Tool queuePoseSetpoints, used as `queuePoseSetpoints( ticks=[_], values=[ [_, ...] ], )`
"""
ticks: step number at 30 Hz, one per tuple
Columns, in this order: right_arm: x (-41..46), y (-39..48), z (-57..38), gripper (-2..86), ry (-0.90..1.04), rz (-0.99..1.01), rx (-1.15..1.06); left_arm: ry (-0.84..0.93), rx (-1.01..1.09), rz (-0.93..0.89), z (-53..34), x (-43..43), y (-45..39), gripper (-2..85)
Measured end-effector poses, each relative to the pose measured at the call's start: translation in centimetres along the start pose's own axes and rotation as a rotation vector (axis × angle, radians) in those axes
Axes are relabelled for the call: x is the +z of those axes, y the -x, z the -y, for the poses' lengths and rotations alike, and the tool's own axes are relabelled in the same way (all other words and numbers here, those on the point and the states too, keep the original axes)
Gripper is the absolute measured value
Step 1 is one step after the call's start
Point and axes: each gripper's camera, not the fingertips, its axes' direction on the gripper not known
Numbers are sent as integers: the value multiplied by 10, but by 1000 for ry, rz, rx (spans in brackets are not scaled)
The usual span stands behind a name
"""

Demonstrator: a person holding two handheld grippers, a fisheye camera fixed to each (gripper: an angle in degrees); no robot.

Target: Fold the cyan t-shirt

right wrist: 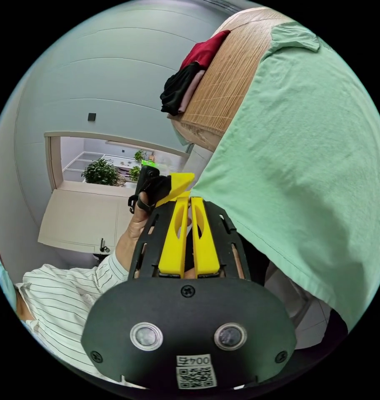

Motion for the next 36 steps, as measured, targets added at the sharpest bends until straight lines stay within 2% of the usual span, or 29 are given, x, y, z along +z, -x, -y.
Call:
queuePoseSetpoints(
  ticks=[5,10,15,21,31,36],
  values=[
    [10,8,-5,9,23,-56,-48,24,-11,7,0,-2,3,108],
    [15,16,-13,49,32,-93,-124,37,-4,112,3,4,-5,46],
    [6,13,-25,72,24,-115,-150,33,17,149,3,9,-12,27],
    [-47,-14,-73,83,-25,-293,-146,31,28,153,3,11,-19,22],
    [-231,-126,-235,99,-286,-543,291,36,54,146,8,10,-40,22],
    [-276,-179,-266,115,-212,-556,440,31,49,146,8,11,-44,22]
  ],
)
